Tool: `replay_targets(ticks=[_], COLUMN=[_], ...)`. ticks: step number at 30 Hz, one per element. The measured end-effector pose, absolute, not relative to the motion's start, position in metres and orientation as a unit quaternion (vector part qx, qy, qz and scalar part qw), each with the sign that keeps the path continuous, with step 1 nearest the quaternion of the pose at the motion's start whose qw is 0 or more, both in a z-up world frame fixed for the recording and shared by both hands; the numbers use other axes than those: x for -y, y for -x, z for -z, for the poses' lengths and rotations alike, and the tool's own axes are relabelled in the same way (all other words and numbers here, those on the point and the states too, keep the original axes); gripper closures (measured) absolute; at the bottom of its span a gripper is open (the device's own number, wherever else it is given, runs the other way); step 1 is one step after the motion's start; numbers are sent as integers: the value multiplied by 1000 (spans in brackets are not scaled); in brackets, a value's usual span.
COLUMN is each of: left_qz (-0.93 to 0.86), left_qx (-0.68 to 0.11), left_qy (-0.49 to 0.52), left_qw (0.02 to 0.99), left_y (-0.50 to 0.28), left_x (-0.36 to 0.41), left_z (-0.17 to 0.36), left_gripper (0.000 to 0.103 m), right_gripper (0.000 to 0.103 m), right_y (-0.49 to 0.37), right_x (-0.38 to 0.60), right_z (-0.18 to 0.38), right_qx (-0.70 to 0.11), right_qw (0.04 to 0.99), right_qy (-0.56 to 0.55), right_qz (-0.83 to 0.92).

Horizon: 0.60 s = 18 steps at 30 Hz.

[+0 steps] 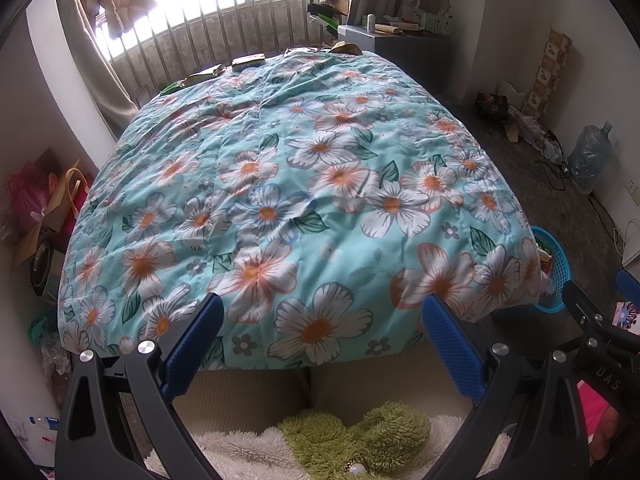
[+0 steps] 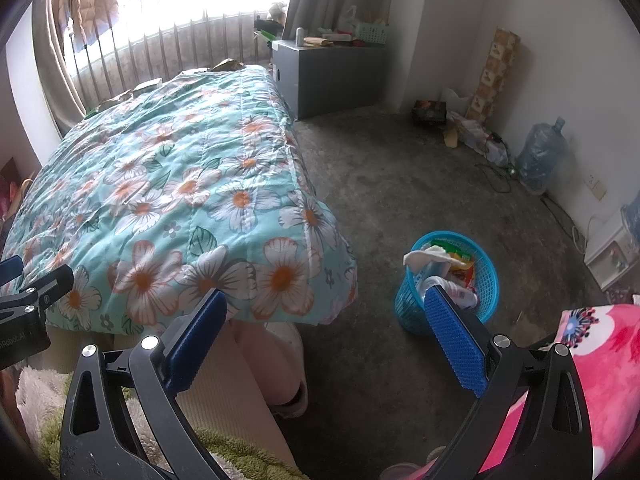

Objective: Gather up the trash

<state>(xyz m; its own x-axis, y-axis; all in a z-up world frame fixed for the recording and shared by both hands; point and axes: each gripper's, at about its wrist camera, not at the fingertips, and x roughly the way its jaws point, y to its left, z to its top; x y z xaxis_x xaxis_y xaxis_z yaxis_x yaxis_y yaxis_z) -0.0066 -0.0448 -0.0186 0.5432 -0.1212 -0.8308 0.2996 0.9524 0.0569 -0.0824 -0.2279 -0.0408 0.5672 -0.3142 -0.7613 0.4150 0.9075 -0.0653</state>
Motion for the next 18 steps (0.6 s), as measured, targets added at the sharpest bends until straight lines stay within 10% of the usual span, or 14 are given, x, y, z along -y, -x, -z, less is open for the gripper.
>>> replay_targets(ticks=[18], left_qz=[121], left_qx=[-462], left_qy=[-96], left_qw=[873], left_y=[7], left_x=[44], left_z=[19], left_gripper=[5], right_gripper=[8], right_y=[82], right_x=[226], right_z=[40], right_qx=[-416], right_qw=[883], right_qy=[-60], right_qz=[208])
